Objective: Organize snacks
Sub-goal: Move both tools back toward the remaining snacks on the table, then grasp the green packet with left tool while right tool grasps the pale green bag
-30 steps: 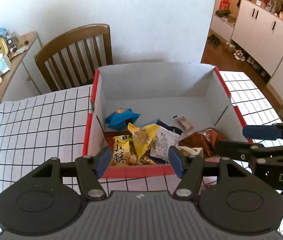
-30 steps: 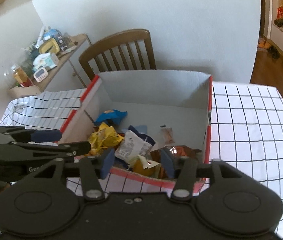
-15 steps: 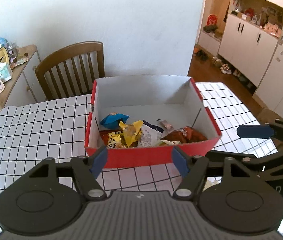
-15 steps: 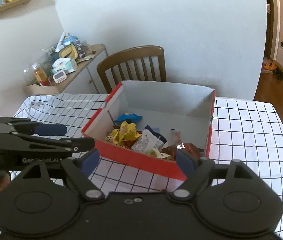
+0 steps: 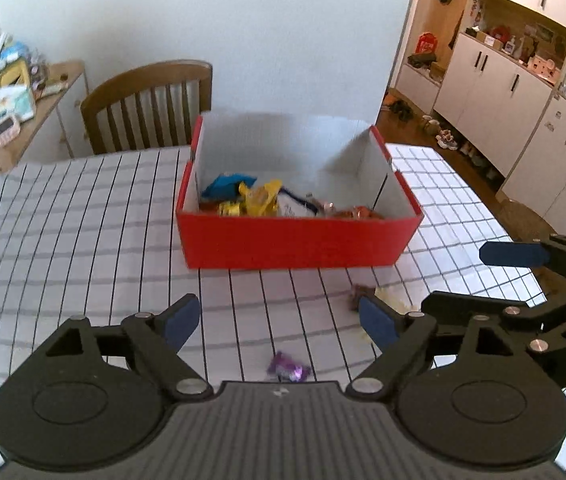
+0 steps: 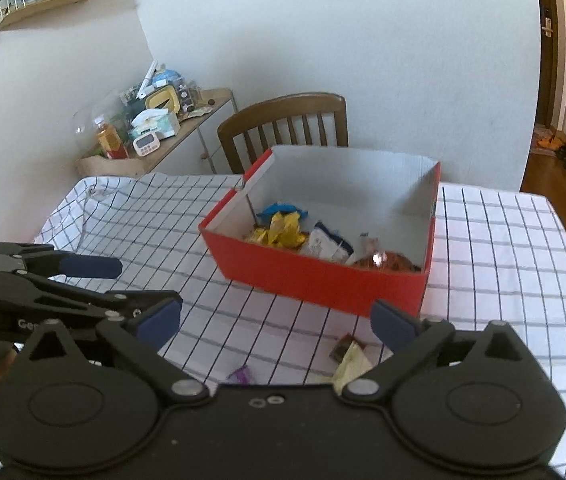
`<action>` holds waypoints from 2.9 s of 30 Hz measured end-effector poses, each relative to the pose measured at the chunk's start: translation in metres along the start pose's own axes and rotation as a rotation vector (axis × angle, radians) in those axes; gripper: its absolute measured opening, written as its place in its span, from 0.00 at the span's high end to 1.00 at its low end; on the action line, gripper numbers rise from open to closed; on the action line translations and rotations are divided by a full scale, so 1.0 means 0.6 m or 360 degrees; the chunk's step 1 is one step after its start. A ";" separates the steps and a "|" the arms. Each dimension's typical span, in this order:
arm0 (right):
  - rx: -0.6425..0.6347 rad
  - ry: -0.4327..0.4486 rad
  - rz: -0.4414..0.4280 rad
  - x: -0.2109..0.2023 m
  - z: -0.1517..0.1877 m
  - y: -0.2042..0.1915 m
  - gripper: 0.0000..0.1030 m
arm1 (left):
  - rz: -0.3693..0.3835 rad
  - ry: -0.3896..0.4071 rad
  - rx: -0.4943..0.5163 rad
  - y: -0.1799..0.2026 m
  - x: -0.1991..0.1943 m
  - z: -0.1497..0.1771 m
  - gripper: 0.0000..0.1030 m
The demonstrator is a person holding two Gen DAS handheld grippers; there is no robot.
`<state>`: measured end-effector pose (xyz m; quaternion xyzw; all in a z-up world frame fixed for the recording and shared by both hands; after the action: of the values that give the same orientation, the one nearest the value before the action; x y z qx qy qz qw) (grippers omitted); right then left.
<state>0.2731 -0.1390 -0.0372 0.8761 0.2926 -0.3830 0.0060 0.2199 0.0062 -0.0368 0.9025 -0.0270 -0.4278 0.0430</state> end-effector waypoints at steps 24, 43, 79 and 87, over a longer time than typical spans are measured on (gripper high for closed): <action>0.0024 -0.0288 0.0142 0.054 0.134 0.057 0.01 | -0.0132 -0.0585 -0.0475 -0.007 0.097 0.164 0.15; -0.0066 -0.0382 0.0241 0.123 0.104 0.105 0.07 | -0.0249 -0.0791 -0.0924 0.004 0.167 0.211 0.16; -0.0168 -0.0475 0.0204 0.132 0.152 0.079 0.57 | -0.0235 -0.0742 -0.0851 -0.038 0.136 0.224 0.57; -0.0100 -0.0352 0.0138 0.081 0.128 0.051 0.58 | -0.0209 -0.0583 -0.0792 -0.046 0.082 0.192 0.57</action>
<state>0.2638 -0.1573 -0.1308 0.8397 0.2640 -0.4674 0.0823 0.1620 0.0234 -0.1499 0.7719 0.1296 -0.5786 0.2291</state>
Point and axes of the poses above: each gripper's, at about its wrist camera, not at the fingertips, and x roughly the way its jaws point, y to its right, z to its underside, the point moved 4 cm from there along x, roughly the way its jaws point, and after that the axes turned 1 degree about -y, right-handed, at the moved point
